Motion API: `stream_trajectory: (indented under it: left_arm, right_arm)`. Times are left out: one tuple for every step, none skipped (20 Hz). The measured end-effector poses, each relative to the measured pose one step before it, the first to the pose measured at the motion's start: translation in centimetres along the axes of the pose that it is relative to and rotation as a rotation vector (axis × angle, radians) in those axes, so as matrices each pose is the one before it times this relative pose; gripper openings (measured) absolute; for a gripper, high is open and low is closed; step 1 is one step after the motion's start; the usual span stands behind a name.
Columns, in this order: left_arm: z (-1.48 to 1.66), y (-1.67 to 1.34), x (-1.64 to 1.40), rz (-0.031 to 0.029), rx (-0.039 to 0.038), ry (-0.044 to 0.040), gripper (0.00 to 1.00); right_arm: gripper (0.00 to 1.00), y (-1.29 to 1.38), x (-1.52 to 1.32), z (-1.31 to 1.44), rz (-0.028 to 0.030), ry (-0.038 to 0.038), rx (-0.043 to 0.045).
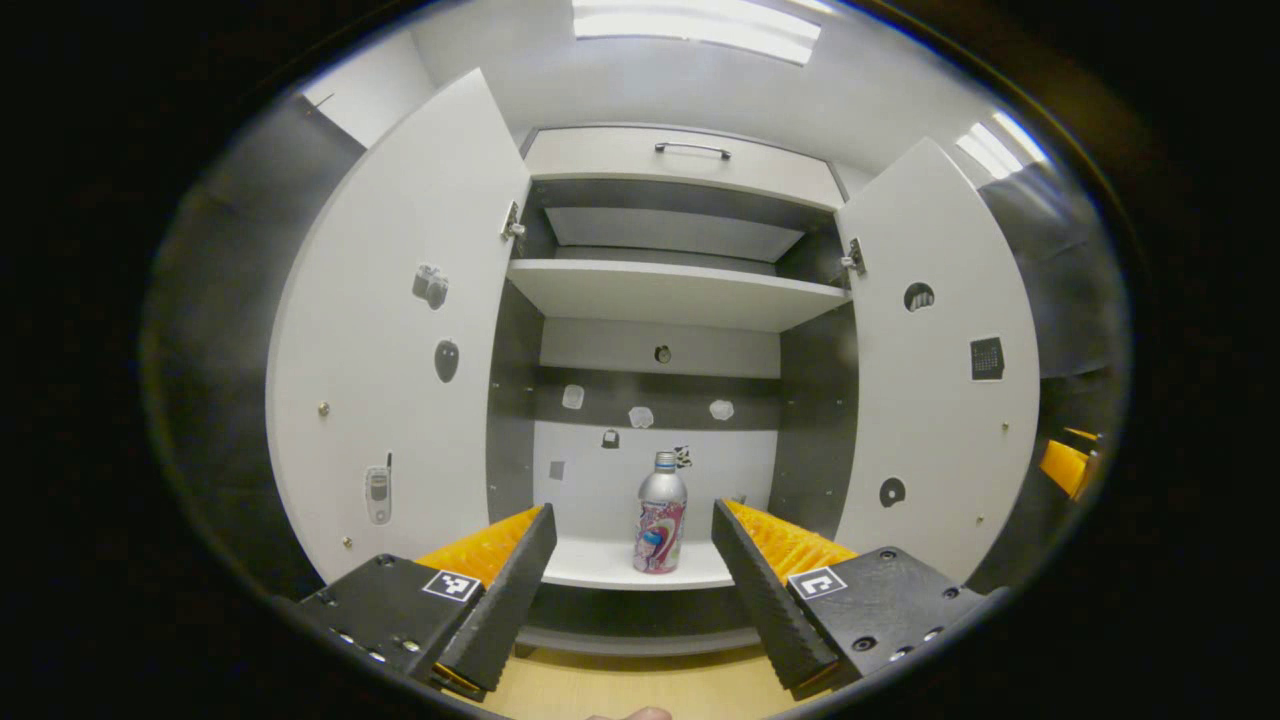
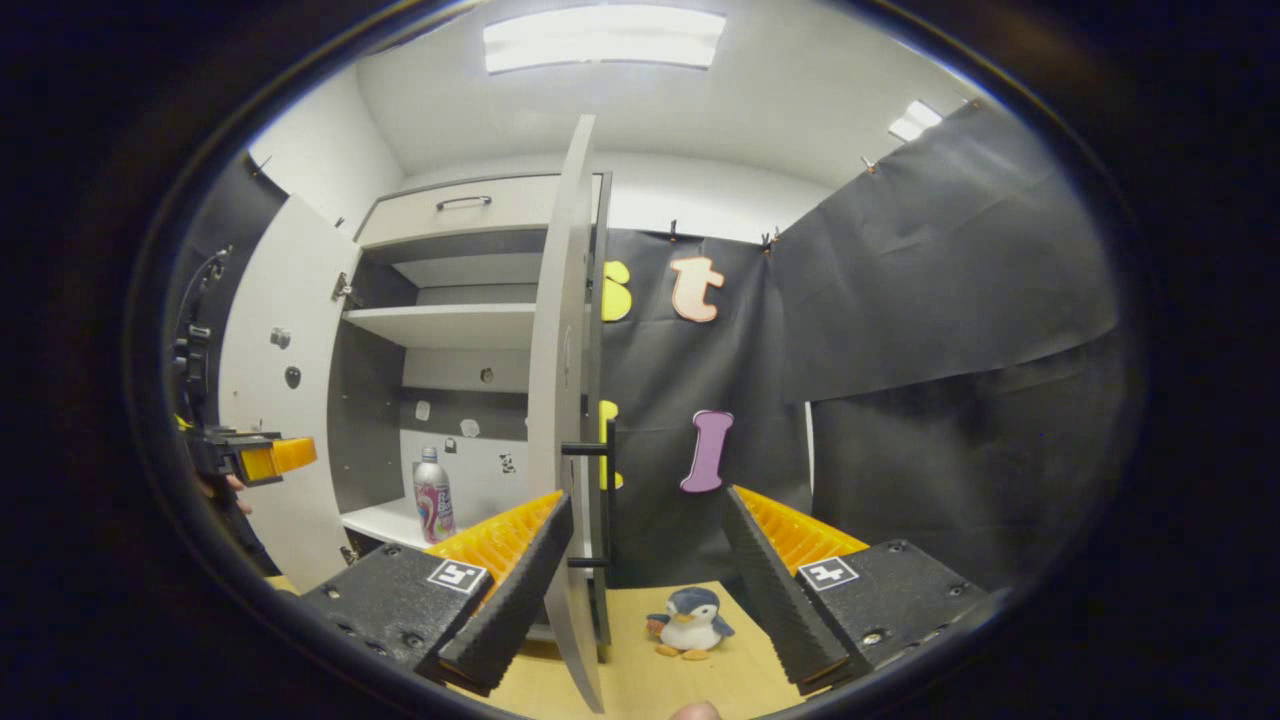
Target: Grasp the bottle in the cabinet with the left hand and place it on the coaster, then close the right door with the right hand and the left door with the left hand.
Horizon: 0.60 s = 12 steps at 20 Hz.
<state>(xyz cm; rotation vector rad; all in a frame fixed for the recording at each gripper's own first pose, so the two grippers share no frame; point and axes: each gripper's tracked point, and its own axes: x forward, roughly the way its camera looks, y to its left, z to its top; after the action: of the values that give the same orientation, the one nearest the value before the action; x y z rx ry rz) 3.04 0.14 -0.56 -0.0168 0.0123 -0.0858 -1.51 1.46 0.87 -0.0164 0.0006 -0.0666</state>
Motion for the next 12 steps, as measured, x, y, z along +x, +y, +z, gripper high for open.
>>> stream_trajectory:
  left_arm:
    - [0.024,-0.193,0.182,-0.00772,0.00301,-0.00017,1.0]
    - [-0.118,-0.105,0.217,-0.00288,0.00281,0.00303,0.96]
    - [-0.146,-0.206,0.292,-0.00909,0.00049,0.00264,1.0]
    - [-0.005,-0.274,0.16,-0.01129,-0.00171,-0.00216,1.0]
    - [-0.069,-0.334,0.178,-0.01146,-0.00356,-0.00225,1.0]
    - [-0.102,-0.197,0.281,-0.01054,-0.00308,0.0027,1.0]
    - [-0.176,-0.157,0.284,-0.00755,-0.00295,0.0045,1.0]
    - [-0.138,-0.236,0.272,-0.00964,-0.00113,0.00579,1.0]
    - [-0.1,-0.155,0.268,-0.00857,0.00023,0.0036,1.0]
    - [0.017,-0.066,0.239,-0.00486,0.00373,0.00035,1.0]
    - [0.108,-0.06,0.239,-0.00119,0.00658,-0.00191,1.0]
    - [0.154,0.041,0.132,-0.00001,0.00669,-0.00388,1.0]
  right_arm:
    - [0.98,0.042,-0.084,0.104,-0.00281,-0.00157,0.00135]
    - [0.98,-0.168,-0.095,0.076,-0.01015,-0.00011,-0.00045]
    - [0.98,-0.087,-0.222,0.115,-0.00381,-0.00189,0.00057]
    - [0.98,-0.028,-0.136,0.07,-0.00914,-0.00303,0.00287]
    - [0.96,-0.045,-0.095,0.194,-0.00452,-0.00109,-0.00054]
    - [0.96,0.115,-0.164,0.008,-0.00607,-0.0032,-0.00218]
    - [0.98,-0.115,-0.12,0.126,-0.00812,-0.00102,-0.00407]
    - [0.98,0.038,-0.278,0.08,-0.00131,-0.00533,-0.00298]
    - [0.98,-0.125,-0.169,0.07,-0.00879,-0.00049,-0.00459]
    - [0.98,-0.132,-0.203,0.02,-0.00207,-0.00266,-0.00026]
    - [0.98,-0.121,-0.15,0.151,-0.00736,-0.00161,0.00088]
    - [0.98,-0.181,-0.126,-0.004,-0.00143,0.00015,0.00231]
